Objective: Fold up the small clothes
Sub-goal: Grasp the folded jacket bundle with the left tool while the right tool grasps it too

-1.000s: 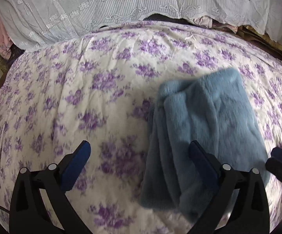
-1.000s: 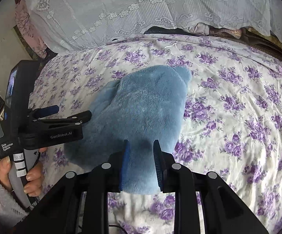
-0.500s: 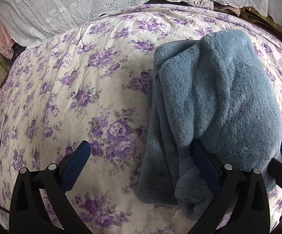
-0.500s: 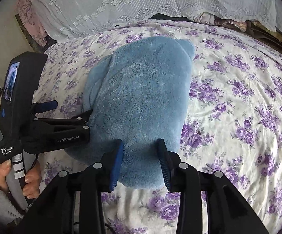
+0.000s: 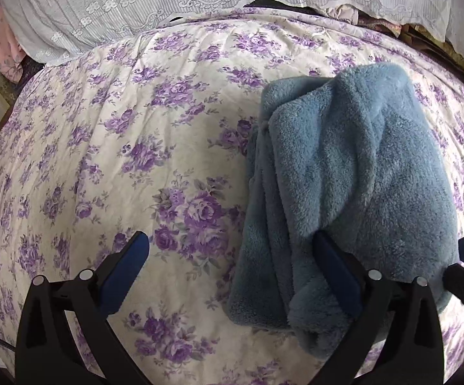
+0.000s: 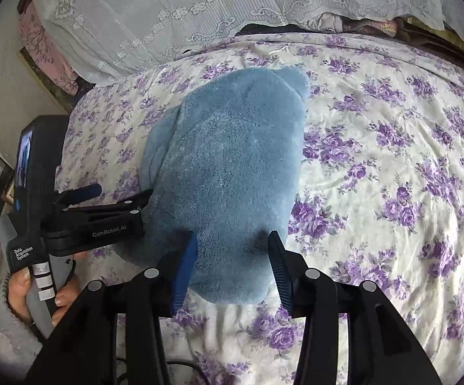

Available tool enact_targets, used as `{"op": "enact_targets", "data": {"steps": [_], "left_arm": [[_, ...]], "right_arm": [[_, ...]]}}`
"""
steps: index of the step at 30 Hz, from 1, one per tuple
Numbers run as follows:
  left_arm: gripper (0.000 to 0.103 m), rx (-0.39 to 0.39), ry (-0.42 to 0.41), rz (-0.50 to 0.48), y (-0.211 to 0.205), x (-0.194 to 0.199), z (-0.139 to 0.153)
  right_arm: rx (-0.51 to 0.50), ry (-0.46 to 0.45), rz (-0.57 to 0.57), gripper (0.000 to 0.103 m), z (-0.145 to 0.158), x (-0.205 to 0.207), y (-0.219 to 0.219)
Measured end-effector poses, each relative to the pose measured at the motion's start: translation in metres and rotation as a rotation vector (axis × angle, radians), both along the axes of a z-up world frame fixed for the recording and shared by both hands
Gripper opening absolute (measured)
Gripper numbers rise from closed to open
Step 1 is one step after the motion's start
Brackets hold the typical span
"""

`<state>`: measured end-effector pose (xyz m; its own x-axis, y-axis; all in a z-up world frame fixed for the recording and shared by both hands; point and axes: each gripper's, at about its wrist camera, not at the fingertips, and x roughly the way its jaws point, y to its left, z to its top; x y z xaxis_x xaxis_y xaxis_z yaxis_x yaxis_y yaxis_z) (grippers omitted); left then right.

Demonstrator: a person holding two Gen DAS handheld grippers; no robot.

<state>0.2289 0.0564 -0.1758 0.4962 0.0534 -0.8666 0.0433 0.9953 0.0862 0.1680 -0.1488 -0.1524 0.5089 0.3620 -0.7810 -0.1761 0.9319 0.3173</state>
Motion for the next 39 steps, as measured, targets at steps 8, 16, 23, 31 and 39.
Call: {"op": "enact_targets", "data": {"steps": [8, 16, 23, 31, 39], "left_arm": [[0.098, -0.002, -0.018, -0.012, -0.001, -0.006, 0.016], [0.098, -0.05, -0.003, -0.033, -0.003, 0.01, 0.018], [0.099, -0.185, 0.037, -0.04, 0.004, 0.034, 0.007], [0.099, -0.356, 0.096, -0.028, 0.016, 0.046, -0.018], [0.098, -0.508, 0.082, -0.056, 0.028, 0.039, -0.019]], "right_arm": [[0.074, -0.002, -0.064, 0.07, 0.006, 0.0, -0.027], [0.163, 0.025, -0.105, 0.076, -0.003, 0.025, -0.041], [0.215, 0.06, -0.106, 0.079, -0.019, 0.059, -0.038], [0.314, 0.118, -0.12, 0.086, -0.05, 0.082, -0.034], [0.41, 0.145, -0.119, 0.086, -0.065, 0.083, -0.035]]}}
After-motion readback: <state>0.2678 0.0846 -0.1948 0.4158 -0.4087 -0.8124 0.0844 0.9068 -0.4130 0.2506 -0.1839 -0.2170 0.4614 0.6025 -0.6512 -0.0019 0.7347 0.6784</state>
